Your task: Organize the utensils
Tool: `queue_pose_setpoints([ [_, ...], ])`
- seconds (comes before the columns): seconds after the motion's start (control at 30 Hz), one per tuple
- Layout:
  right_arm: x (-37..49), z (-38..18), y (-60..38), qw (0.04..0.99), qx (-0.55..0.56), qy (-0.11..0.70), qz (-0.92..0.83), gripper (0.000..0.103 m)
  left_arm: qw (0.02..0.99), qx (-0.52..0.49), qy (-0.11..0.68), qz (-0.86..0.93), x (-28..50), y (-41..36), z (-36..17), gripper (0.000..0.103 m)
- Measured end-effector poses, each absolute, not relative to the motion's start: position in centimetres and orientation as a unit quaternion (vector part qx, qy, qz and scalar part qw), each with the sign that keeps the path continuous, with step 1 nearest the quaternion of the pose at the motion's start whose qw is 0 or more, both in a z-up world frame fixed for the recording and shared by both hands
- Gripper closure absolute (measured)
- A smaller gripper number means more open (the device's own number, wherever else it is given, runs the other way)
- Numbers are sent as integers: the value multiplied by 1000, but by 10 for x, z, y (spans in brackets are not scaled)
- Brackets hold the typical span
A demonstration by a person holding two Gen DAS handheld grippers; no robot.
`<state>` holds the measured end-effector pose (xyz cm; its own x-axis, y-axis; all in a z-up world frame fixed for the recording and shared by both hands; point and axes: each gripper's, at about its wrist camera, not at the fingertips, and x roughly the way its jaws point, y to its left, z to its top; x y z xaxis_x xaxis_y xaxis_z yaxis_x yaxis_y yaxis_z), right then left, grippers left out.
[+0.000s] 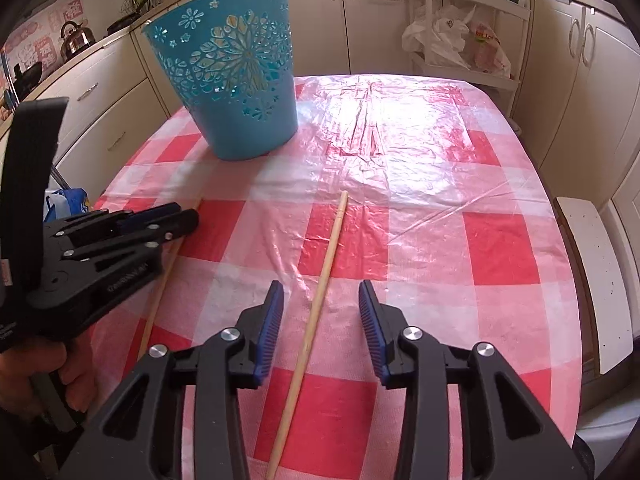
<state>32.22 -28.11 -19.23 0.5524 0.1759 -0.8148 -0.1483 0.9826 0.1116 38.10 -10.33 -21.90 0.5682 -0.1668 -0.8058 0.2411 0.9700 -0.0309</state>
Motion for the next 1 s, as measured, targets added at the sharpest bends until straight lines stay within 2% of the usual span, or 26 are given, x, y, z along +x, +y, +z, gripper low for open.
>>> queue_pose_setpoints([
  [0.17, 335, -199, -268, 883, -27, 462, 73, 62, 874, 9, 463, -147, 380, -83, -218, 98],
  [0.23, 336, -199, -265, 883, -32, 461, 81, 79, 868, 8, 472, -150, 379, -78, -218, 97],
  [0.27, 336, -199, -263, 881, -38, 463, 90, 93, 865, 7, 477, -154, 380, -76, -217, 94],
  [0.3, 335, -198, -261, 878, -41, 466, 100, 96, 862, 7, 481, -160, 380, -76, -217, 89],
  [0.43, 337, -197, -264, 870, -32, 479, 116, 96, 856, 51, 488, -166, 378, -89, -215, 76],
  [0.47, 338, -196, -266, 867, -26, 484, 116, 96, 854, 60, 489, -166, 377, -92, -215, 69],
  [0.5, 339, -196, -269, 865, -22, 488, 114, 94, 852, 72, 494, -159, 376, -96, -215, 56],
  [0.53, 339, -196, -270, 863, -20, 491, 116, 93, 850, 77, 499, -150, 376, -96, -215, 52],
  [0.63, 337, -196, -264, 862, -43, 490, 124, 87, 850, 91, 498, -145, 372, -93, -217, 50],
  [0.67, 336, -196, -261, 863, -55, 487, 121, 87, 853, 98, 491, -148, 369, -93, -217, 51],
  [0.73, 335, -197, -258, 865, -62, 484, 121, 90, 856, 103, 481, -160, 366, -93, -216, 70],
  [0.77, 334, -196, -259, 863, -53, 486, 124, 97, 856, 107, 479, -163, 365, -94, -215, 92],
  [0.8, 333, -196, -259, 862, -45, 489, 128, 97, 856, 115, 477, -164, 364, -96, -215, 98],
  [0.97, 326, -195, -260, 857, -34, 497, 134, 97, 854, 46, 471, -214, 363, -80, -204, 99],
  [1.0, 326, -195, -258, 856, -42, 497, 135, 94, 855, 42, 472, -211, 362, -76, -203, 99],
])
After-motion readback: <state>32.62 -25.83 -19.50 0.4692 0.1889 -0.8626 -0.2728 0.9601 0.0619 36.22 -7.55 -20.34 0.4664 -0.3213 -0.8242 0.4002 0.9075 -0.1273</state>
